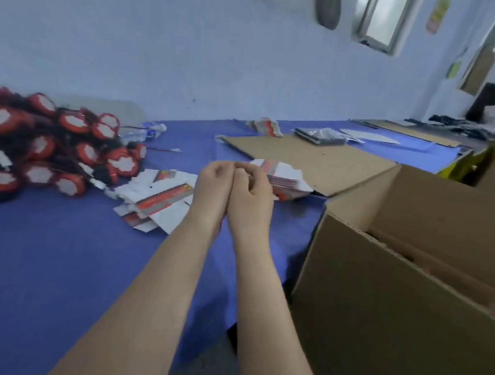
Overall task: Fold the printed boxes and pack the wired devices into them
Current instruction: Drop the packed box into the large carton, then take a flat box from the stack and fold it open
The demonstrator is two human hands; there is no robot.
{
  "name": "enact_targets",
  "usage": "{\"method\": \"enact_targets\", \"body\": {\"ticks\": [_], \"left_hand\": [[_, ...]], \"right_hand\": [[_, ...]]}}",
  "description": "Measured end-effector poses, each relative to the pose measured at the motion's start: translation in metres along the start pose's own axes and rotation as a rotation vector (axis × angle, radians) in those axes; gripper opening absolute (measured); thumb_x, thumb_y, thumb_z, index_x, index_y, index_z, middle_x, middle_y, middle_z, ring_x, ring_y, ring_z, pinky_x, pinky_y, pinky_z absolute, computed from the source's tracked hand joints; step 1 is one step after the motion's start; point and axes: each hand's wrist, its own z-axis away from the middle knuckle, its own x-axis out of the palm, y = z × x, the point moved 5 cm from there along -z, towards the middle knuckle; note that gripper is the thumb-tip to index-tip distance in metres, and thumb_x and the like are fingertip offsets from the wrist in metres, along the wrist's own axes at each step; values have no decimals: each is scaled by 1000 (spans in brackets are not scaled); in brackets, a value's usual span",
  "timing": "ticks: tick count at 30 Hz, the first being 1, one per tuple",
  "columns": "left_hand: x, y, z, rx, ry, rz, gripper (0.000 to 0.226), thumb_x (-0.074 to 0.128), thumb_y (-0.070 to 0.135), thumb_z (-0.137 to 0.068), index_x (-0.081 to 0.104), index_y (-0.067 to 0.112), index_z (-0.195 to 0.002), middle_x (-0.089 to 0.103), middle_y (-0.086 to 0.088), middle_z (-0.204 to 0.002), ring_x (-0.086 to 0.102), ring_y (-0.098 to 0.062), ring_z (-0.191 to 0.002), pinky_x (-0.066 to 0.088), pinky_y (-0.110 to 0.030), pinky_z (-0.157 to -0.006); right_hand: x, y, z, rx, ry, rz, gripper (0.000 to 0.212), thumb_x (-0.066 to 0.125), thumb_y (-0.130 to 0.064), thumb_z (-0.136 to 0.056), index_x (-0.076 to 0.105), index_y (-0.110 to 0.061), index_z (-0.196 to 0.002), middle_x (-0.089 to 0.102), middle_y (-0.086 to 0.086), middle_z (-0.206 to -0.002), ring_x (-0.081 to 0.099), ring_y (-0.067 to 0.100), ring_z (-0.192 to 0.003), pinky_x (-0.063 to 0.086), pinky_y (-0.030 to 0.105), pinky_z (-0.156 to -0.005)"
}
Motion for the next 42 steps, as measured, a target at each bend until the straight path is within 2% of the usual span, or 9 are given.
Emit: {"method": "enact_targets", "body": {"ticks": [3, 7, 14, 21, 26, 29, 32, 38, 42], "left_hand": [[-92, -12, -14, -34, 240, -36, 22, 44, 3, -93, 64, 1, -102, 68, -18, -104, 64, -33, -96, 53, -41, -84], [-194, -34, -13, -97, 511, -177, 14, 42, 12, -96, 56, 12, -96, 55, -3, -81, 48, -16, -67, 35, -26, -54], [-203, -89, -34, -319, 323, -235, 23, 43, 10, -91, 48, 12, -70, 59, -10, -76, 53, -23, -77, 44, -35, -71], [-168, -97, -56, -282, 188, -375, 20, 50, 13, -91, 60, 3, -75, 68, -24, -85, 64, -36, -79, 52, -47, -78], [-173, -97, -60, -210, 256, -426, 48, 60, 16, -89, 41, 18, -46, 42, 10, -42, 37, -16, -51, 32, -27, -52], [-172, -95, -59, -196, 299, -342, 25, 60, 20, -89, 56, 18, -65, 57, 6, -71, 49, -16, -70, 44, -30, -63], [-179, -92, -58, -148, 428, -428, 10, 59, 19, -90, 57, 14, -99, 50, 0, -106, 56, -21, -93, 50, -33, -74], [-184, -98, -59, -163, 462, -319, 22, 54, 10, -93, 45, 18, -111, 59, 5, -95, 54, -16, -86, 41, -24, -59], [-190, -80, -61, -68, 441, -250, 16, 57, 12, -94, 61, 10, -109, 66, -2, -99, 60, -19, -93, 49, -31, -80]], "right_hand": [[88, 18, 15, 63, -207, 59, 23, 45, -16, -93, 65, -15, -105, 68, -1, -103, 61, 15, -99, 49, 29, -86], [170, 49, 27, -16, -400, 457, 33, 47, -21, -94, 57, -12, -125, 57, 11, -129, 50, 28, -119, 38, 36, -97], [161, 103, -17, 159, -262, 909, 60, 49, -35, -92, 33, -9, -144, 32, 15, -148, 22, 35, -140, 15, 51, -115], [140, 116, -29, 211, -262, 938, 64, 54, -49, -87, 32, -19, -138, 36, 15, -143, 31, 35, -130, 25, 44, -107], [144, 114, -24, 176, -280, 922, 68, 59, -49, -84, 32, -19, -139, 34, 13, -145, 35, 34, -131, 28, 44, -105], [147, 115, -20, 172, -307, 866, 69, 65, -43, -82, 32, -22, -139, 22, 13, -150, 37, 33, -130, 31, 44, -106], [144, 118, -20, 205, -318, 826, 68, 69, -33, -81, 33, -20, -137, 11, 14, -153, 42, 32, -127, 38, 44, -105], [132, 111, -23, 170, -250, 779, 61, 66, -34, -83, 38, -19, -134, 40, 10, -138, 42, 32, -124, 36, 43, -102], [133, 91, -26, 43, -156, 781, 66, 64, -34, -84, 33, -20, -141, 40, 10, -139, 39, 33, -124, 32, 42, -101]]}}
